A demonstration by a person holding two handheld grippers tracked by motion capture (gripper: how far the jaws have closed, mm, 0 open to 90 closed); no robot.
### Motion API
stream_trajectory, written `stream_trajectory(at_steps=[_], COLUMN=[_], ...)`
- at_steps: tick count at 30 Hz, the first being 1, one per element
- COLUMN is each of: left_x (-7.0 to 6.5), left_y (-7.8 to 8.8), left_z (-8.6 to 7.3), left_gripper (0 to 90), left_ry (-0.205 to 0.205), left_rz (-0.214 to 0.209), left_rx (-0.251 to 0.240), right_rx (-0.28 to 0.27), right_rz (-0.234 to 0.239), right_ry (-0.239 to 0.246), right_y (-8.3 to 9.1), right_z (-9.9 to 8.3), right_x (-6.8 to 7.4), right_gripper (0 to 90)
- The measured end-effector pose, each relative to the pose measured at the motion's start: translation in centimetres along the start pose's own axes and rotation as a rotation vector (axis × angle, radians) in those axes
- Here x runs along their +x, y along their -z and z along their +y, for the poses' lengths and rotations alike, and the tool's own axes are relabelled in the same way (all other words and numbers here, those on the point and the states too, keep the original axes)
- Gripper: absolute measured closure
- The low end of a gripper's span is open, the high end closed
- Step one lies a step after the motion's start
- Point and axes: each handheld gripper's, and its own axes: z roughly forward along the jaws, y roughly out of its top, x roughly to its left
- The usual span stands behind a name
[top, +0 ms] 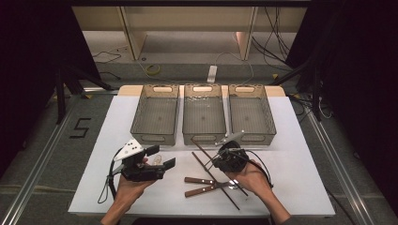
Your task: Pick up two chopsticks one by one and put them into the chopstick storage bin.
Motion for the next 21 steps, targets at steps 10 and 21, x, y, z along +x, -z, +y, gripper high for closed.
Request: stream_trajectory(at_steps=[10, 21], left_x=[-0.5, 0.4], left_y=[-2.6, -4.7], left_z=[1.4, 2.3], left_gripper=[16.4, 19.9], left_ry=[0.106, 0.336], left_rz=[-0.028, -0.080], left_rx=[0.030, 0.044], right_rx=[-0.090, -0.173], right_rz=[0.024, 0.038], right_ry=[0.025, 0.061], right_y=[1.2, 1.4], right_z=[1.1, 2.2], right_x=[1.3, 2.8], right_gripper=[85.3, 85.3])
